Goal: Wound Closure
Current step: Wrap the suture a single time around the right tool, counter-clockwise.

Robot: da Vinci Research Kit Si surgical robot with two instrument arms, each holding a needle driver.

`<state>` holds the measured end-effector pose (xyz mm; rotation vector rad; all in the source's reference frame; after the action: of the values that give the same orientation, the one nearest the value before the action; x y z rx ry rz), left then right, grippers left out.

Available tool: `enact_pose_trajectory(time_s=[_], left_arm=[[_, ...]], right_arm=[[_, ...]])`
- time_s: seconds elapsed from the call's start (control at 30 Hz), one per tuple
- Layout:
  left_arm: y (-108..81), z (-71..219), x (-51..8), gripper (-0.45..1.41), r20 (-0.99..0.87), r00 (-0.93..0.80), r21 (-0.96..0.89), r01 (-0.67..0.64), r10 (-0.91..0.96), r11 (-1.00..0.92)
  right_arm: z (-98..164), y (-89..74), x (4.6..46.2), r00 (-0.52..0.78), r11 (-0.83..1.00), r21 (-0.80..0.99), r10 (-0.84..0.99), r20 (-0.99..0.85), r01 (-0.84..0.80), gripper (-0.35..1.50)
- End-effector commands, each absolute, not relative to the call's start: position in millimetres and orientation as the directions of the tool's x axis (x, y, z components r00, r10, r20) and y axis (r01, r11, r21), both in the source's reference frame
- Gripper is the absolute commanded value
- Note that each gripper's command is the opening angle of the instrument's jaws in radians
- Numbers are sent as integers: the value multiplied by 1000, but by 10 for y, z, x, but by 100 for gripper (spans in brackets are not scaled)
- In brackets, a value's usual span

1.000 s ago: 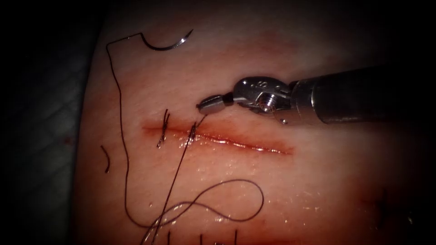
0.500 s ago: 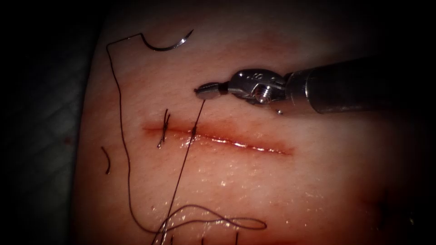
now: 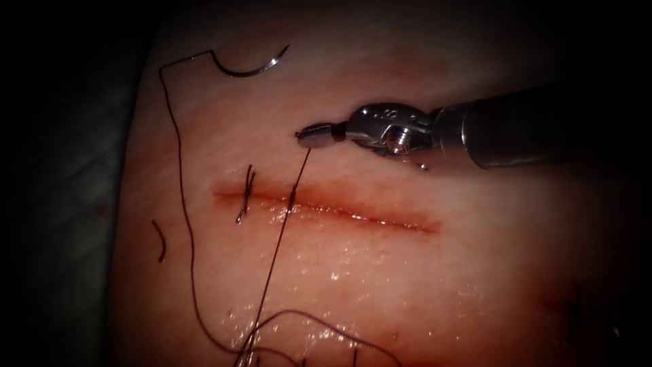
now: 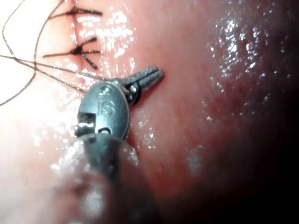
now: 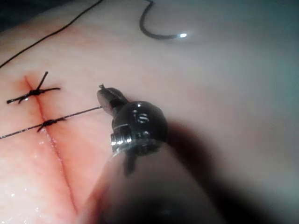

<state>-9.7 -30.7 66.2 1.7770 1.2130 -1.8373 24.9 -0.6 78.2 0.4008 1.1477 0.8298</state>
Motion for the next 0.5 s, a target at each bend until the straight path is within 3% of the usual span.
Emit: enact_pose_trajectory(time_s=[0.03, 0.13, 0.17, 0.43, 0.5], left_arm=[[-306, 661, -101, -45, -926, -184, -357, 708, 329, -609], [-277, 644, -98, -45, -942, -161, -325, 660, 295, -677], [-267, 638, -97, -45, -948, -157, -311, 648, 278, -695], [-175, 592, -105, -45, -976, -117, -216, 544, 181, -811], [-156, 583, -105, -45, -982, -108, -187, 526, 153, -830]], right_arm=[[783, -12, 258, 158, 652, 675, 749, -643, -346, -35], [773, -23, 262, 115, 656, 682, 742, -660, -323, 96], [769, -26, 262, 112, 656, 684, 743, -660, -320, 111], [747, -18, 241, 62, 742, 597, 641, -765, -306, 147], [741, -15, 233, 52, 769, 564, 604, -796, -300, 147]])
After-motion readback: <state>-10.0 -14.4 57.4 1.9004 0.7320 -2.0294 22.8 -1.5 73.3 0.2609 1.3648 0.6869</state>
